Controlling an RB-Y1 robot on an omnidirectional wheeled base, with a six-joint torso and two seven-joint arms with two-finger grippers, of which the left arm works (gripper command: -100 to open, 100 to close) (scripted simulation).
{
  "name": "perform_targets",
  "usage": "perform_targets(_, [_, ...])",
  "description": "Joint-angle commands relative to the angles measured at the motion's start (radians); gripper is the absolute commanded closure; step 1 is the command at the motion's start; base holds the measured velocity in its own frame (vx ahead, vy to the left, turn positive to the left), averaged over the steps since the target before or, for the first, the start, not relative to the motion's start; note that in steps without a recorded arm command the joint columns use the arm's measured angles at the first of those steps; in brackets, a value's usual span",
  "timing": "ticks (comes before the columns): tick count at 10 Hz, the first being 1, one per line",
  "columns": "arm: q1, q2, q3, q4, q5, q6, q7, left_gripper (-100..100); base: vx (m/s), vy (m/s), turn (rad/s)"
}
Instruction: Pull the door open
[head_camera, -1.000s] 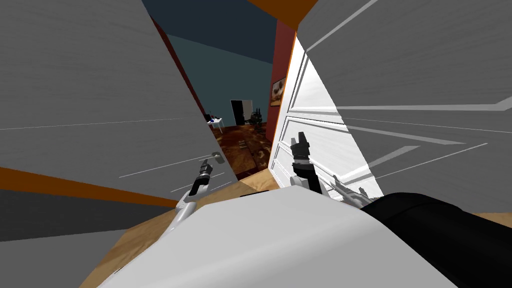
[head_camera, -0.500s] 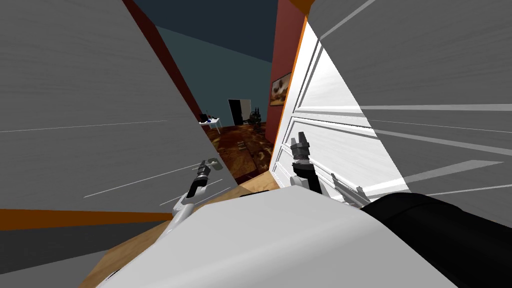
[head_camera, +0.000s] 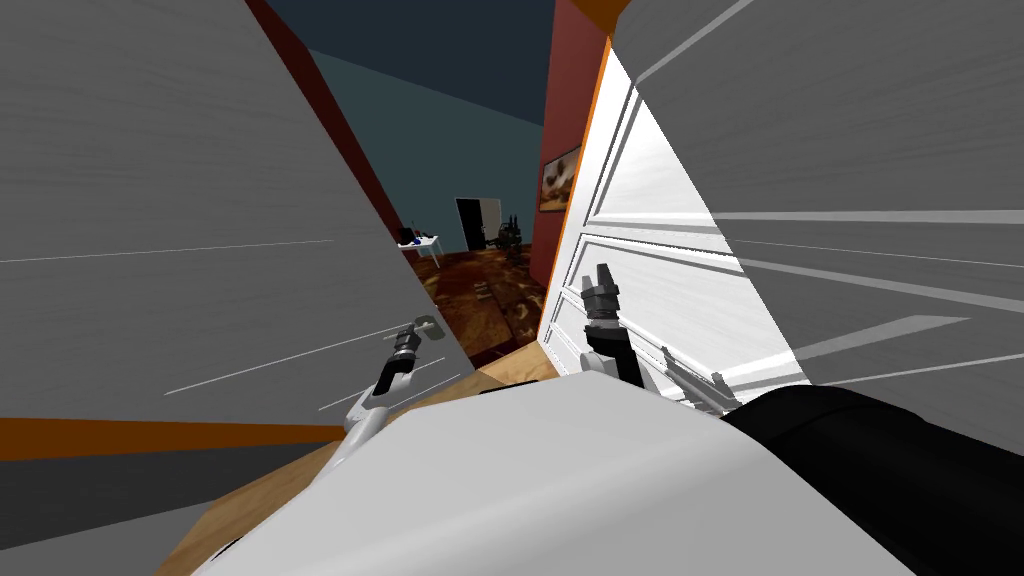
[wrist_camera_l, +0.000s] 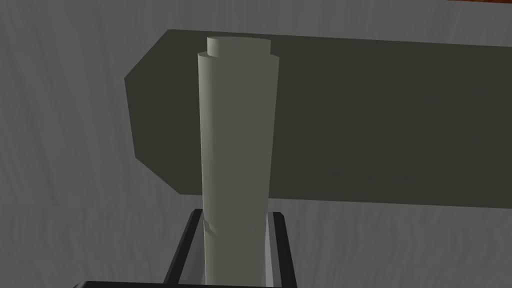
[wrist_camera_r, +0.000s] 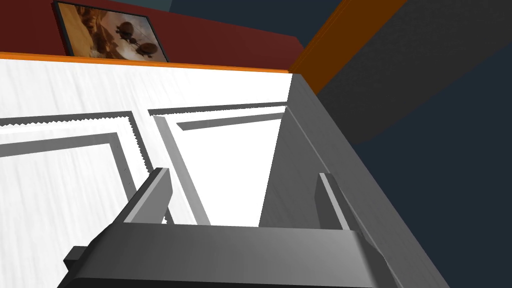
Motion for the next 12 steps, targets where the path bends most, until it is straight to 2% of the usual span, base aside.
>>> perform_targets(1, [0.0, 0.001, 0.001, -0.001, 0.0, -0.001, 0.0, 100, 0.0, 0.0, 0.0])
perform_targets(4, [0.016, 0.022, -0.029, -0.017, 0.0, -0.005, 0.025, 100, -0.173, 0.033, -0.103])
perform_targets(10, [0.058, 0.079, -0.101, -0.06, 0.001, -0.016, 0.09, 100, -0.226, 0.062, -0.129])
perform_targets(11, [0.061, 0.082, -0.106, -0.063, 0.001, -0.017, 0.094, 100, -0.202, 0.048, -0.077])
perform_targets(12, [0.061, 0.078, -0.103, -0.063, 0.001, -0.013, 0.09, 100, -0.091, 0.014, -0.025])
